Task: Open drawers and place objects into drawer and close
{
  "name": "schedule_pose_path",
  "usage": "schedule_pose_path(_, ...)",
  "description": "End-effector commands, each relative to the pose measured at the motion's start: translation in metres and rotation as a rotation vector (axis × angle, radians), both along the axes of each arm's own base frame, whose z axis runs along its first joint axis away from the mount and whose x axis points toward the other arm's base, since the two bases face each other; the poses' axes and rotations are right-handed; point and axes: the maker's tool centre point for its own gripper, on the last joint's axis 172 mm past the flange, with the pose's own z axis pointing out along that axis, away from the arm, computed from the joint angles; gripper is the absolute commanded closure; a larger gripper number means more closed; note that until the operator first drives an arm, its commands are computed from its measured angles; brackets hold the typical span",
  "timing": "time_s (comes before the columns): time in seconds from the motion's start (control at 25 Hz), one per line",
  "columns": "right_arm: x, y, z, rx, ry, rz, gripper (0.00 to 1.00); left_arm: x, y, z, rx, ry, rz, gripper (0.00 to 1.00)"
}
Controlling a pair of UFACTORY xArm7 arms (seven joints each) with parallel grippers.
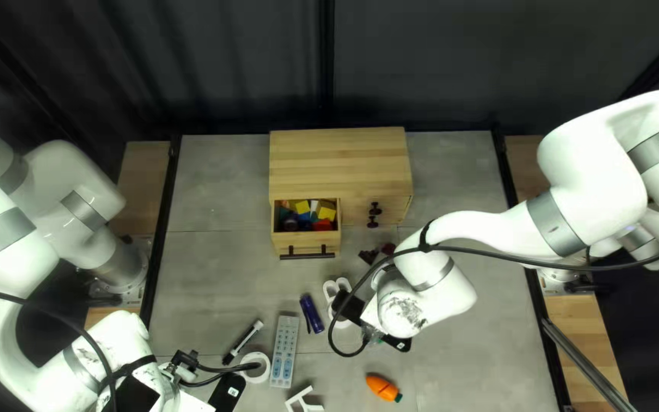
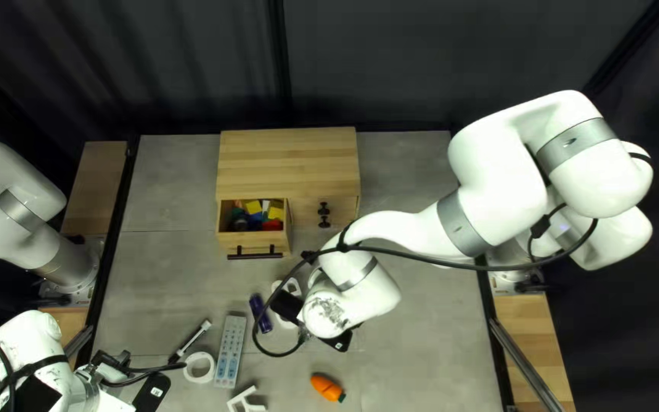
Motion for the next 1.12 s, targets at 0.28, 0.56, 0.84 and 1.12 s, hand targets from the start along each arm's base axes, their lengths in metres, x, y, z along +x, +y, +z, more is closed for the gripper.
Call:
schedule_pose_path(0.28, -0.002, -0.018, -0.028, 0.028, 0.056, 0.045, 0.00, 0.000, 0.000, 0.000, 0.000, 0.000, 0.000, 0.00)
schedule_pose_path(0.56, -0.003, -0.036, -0.041, 0.027, 0.078, 0.011, 0.00, 0.000, 0.000, 0.000, 0.000, 0.000, 0.000, 0.00)
schedule_pose_path(0.84, -0.002, -0.045, -0.045, 0.005, 0.082, -0.023, 0.07, 0.000, 0.000, 0.000, 0.000, 0.000, 0.000, 0.00)
schedule_pose_path(1.12, -0.006, -0.044, -0.043, -0.013, 0.072, -0.049, 0.97, 0.000, 0.000, 0.000, 0.000, 0.000, 0.000, 0.00)
